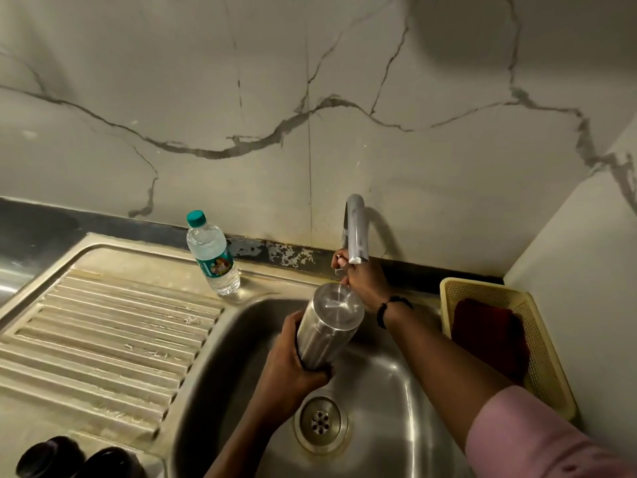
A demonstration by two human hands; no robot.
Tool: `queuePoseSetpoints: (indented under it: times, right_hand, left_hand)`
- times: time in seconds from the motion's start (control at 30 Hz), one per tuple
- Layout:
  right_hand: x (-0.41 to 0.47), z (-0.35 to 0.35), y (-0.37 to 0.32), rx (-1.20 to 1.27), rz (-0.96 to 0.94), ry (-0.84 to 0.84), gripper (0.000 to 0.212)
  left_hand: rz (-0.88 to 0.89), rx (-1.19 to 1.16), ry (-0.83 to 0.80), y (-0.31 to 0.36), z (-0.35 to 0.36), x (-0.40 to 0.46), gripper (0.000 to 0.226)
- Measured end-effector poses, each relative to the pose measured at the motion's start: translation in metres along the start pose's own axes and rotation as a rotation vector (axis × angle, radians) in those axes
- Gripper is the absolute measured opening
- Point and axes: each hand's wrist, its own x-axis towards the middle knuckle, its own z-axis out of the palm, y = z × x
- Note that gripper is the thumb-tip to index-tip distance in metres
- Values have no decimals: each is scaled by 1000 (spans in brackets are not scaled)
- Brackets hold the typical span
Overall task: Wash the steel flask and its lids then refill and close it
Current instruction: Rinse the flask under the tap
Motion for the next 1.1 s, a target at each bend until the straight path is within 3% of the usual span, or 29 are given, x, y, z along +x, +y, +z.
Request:
queuePoseSetpoints:
  times: [0.33, 0.57, 0.8, 0.9, 0.97, 1.03, 1.1]
  right_hand:
    - [-4, -18, -4, 34, 19, -142, 25]
    - [9, -13, -9, -27, -1, -132, 8]
    - [-10, -24, -22, -44, 12, -152, 27]
    - [-28, -31, -33, 23, -51, -23, 28]
    - [-44, -35, -39, 202, -36, 20, 26]
    - [-68, -41, -44, 300, -50, -167, 28]
    - [-91, -42, -43, 123, -170, -357, 42]
  left_hand:
    - [-41, -6, 12, -3, 9, 4, 82]
    - [-20, -4, 23, 0, 16, 7, 82]
    - [-52, 5, 29, -3, 18, 10, 81]
    - [-71, 11, 26, -4, 21, 14, 81]
    - [-94, 1, 24, -7, 23, 16, 81]
    - [-107, -15, 11, -9, 25, 19, 80]
    - [-94, -12, 12, -11, 26, 20, 78]
